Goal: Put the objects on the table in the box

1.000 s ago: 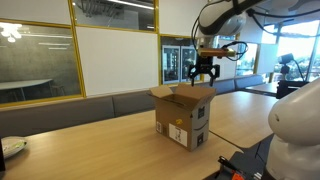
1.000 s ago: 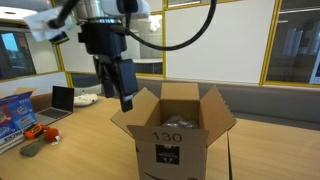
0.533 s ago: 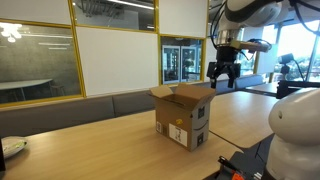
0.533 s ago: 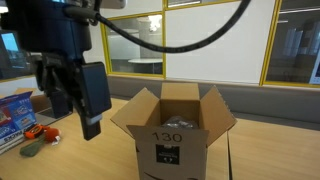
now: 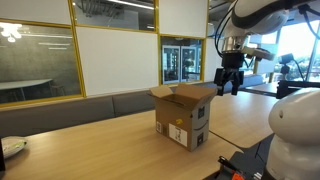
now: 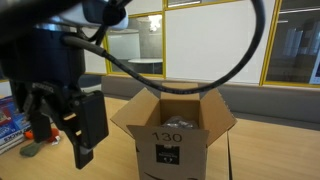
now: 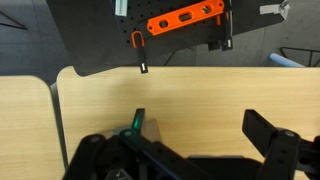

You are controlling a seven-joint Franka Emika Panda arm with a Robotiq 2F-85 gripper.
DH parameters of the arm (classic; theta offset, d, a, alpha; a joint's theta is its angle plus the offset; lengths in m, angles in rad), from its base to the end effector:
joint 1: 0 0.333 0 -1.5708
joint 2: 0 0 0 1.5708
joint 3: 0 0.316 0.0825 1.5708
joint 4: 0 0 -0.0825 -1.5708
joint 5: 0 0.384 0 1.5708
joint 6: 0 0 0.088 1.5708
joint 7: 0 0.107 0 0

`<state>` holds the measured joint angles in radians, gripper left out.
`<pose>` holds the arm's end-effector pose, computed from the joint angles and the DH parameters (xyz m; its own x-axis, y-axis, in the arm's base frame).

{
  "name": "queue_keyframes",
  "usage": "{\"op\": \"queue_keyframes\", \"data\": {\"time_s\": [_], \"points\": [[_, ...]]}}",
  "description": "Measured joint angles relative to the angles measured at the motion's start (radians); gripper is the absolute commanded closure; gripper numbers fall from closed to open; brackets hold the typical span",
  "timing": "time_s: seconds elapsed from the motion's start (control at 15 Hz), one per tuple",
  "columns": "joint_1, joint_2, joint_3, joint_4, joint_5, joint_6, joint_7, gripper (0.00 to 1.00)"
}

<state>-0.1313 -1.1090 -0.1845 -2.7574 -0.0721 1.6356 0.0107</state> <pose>0.2185 -0.0814 0.4874 0.9763 -0.2153 -0.0198 -0.2162 -0.9719 -0.0928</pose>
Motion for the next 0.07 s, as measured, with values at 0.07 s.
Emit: {"op": "queue_keyframes", "data": {"time_s": [0.07], "points": [[0.0,0.0,0.0,0.0,0.0,0.0,-0.001,0.0]]}}
